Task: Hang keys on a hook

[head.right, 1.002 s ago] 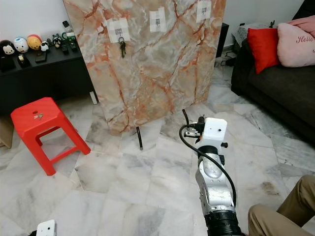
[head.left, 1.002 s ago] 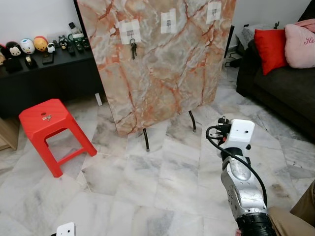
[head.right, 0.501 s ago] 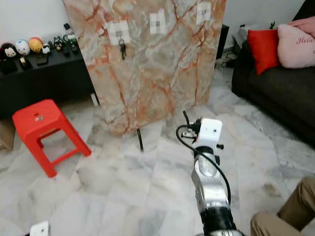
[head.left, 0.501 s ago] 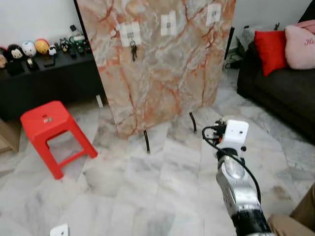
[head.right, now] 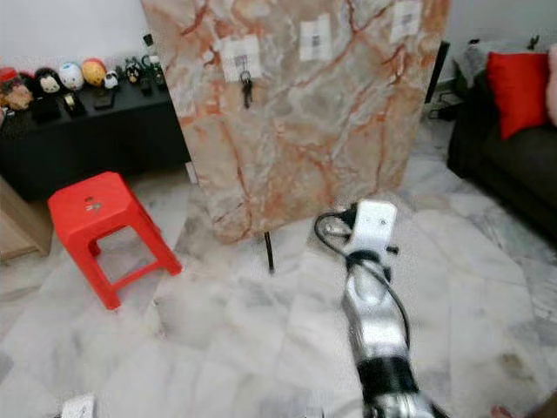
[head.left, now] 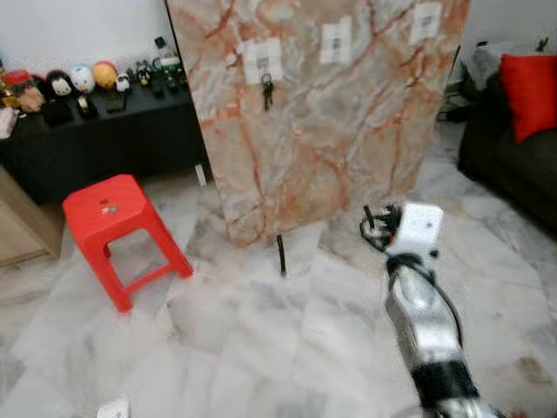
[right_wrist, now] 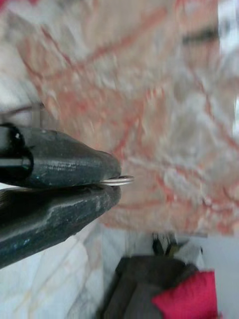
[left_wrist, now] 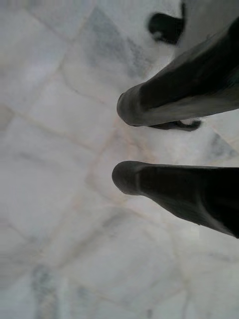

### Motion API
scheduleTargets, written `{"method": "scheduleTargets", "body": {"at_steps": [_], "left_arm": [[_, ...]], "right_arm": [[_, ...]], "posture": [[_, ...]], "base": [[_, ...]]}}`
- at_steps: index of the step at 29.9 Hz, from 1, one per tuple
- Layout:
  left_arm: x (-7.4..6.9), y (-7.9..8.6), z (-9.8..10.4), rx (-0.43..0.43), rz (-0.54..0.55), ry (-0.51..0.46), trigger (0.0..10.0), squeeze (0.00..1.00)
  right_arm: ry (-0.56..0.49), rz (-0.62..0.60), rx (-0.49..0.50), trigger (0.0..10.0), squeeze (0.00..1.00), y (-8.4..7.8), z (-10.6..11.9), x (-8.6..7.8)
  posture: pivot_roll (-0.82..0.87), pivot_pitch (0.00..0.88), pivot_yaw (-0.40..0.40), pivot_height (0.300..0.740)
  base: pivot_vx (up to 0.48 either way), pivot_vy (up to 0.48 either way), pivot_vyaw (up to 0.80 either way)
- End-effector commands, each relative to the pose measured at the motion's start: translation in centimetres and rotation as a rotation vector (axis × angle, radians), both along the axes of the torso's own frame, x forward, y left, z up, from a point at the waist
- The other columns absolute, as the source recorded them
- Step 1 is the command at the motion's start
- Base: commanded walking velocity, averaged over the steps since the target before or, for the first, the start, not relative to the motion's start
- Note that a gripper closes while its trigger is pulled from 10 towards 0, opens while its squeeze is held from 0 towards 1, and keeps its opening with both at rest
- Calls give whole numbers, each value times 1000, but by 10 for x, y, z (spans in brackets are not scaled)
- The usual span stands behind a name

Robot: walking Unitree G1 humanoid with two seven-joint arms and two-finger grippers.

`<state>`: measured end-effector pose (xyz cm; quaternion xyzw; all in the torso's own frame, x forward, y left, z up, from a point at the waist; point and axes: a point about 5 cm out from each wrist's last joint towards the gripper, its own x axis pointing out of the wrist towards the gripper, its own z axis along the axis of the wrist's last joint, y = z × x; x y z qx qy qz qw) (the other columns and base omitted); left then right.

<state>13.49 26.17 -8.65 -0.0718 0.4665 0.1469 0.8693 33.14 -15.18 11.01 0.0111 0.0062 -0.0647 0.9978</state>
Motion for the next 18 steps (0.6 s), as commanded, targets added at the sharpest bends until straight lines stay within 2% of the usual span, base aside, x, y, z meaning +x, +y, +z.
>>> {"method": "scheduleTargets", "body": {"at_steps": [1, 7, 18], "left_arm": [[3, -8, -1, -11, -34, 5, 10000, 0], [14, -11, 2, -16, -37, -29, 10000, 0], [5, -7, -1, -12, -43, 14, 10000, 0]], "right_arm": [[-29, -33, -2, 10000, 0, -9, 6, 2], [-36, 8, -8, 10000, 0, 1, 8, 6], [-36, 8, 0, 10000, 0, 5, 6, 7]], "posture": [[-186, 0, 65, 740], [-173, 0, 60, 740], [-161, 0, 64, 740]], "base": [[322, 0, 0], [321, 0, 0], [322, 0, 0]]}}
